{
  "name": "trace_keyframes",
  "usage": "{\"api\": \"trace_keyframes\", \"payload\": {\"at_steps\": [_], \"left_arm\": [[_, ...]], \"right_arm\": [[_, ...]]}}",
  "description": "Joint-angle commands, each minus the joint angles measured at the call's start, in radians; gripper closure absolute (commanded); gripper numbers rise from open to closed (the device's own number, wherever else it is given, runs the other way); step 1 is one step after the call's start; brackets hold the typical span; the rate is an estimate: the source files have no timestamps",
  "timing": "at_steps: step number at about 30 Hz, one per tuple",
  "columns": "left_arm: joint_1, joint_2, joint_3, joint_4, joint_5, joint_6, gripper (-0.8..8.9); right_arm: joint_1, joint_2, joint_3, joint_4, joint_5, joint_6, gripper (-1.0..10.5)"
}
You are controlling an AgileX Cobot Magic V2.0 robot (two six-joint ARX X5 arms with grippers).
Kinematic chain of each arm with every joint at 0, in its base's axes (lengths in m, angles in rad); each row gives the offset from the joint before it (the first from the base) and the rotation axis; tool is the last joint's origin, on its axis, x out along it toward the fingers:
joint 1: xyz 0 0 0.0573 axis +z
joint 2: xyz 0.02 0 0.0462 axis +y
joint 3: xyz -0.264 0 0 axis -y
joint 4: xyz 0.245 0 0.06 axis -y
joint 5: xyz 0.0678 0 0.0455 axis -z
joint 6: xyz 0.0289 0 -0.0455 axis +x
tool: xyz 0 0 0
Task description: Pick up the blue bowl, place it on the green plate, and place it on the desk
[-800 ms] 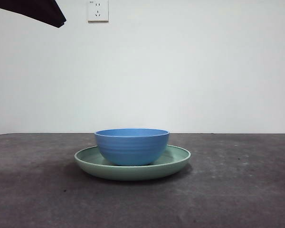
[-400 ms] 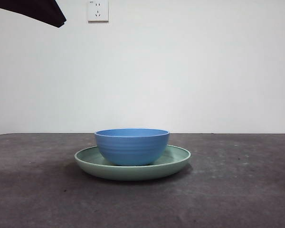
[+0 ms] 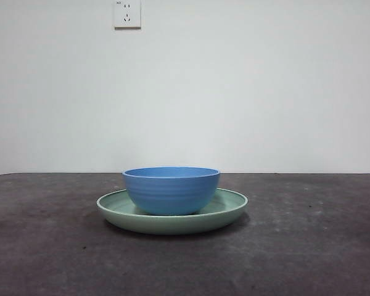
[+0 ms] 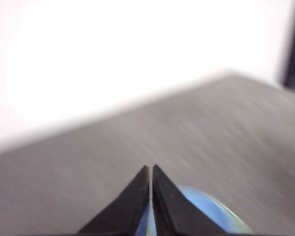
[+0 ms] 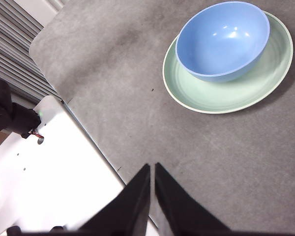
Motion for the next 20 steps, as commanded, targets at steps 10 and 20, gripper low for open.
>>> {"api": "trace_keyframes", "payload": {"at_steps": [10,20], "left_arm": [[0.214,-0.36,-0.405,0.264,-0.262,0.053,8.03],[0.252,-0.562,-0.685,0.245,-0.262,0.055,8.03]], "right_arm": [[0.005,0.007,0.019,0.01,0.0,-0.012,9.4],[0.005,0.007,0.019,0.01,0.0,-0.012,9.4]]}}
